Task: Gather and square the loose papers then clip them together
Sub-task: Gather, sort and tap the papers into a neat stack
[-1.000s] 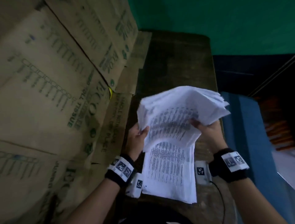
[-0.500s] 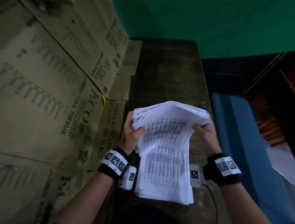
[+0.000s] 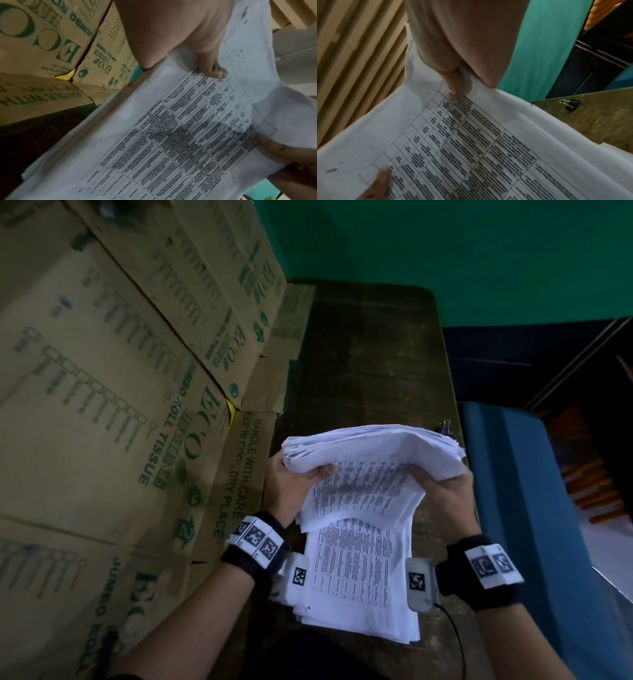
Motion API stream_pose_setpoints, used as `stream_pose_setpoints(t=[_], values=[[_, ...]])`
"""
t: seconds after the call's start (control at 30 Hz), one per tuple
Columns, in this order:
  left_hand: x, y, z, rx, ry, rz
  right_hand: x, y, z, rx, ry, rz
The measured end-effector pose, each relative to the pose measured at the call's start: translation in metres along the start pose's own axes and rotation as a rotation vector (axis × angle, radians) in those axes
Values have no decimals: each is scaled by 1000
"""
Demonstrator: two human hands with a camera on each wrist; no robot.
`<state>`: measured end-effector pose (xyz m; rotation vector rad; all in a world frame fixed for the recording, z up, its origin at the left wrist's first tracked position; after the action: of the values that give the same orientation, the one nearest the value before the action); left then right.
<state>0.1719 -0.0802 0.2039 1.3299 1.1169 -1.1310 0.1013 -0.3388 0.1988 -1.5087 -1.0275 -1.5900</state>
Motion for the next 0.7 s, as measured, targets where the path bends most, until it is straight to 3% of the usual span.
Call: stream_pose_setpoints(t=[0.13, 0.3, 0.43, 0.53, 0.7], values=[[10, -10, -1, 25, -9, -93, -11, -8, -13, 128, -86, 59], [13, -12, 3, 150, 23, -102, -2, -9, -18, 144, -63, -12], [11, -14, 8, 117, 54, -85, 1, -13, -1, 92, -169, -42], [1, -13, 3, 45, -20, -4, 4, -13, -2, 34, -46, -41], [15, -19, 4, 90, 43, -38, -13, -14, -7, 107, -8, 48]])
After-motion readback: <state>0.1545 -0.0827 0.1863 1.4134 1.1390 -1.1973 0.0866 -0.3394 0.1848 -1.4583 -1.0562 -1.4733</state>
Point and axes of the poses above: each hand's wrist, its own y-axis towards the middle knuckle, its own z-axis out of the palm, x = y × z, the point moved 6 cm from there along y, towards the middle knuckle, and after that the axes turned 1 degree about x, right-handed, at the moved point
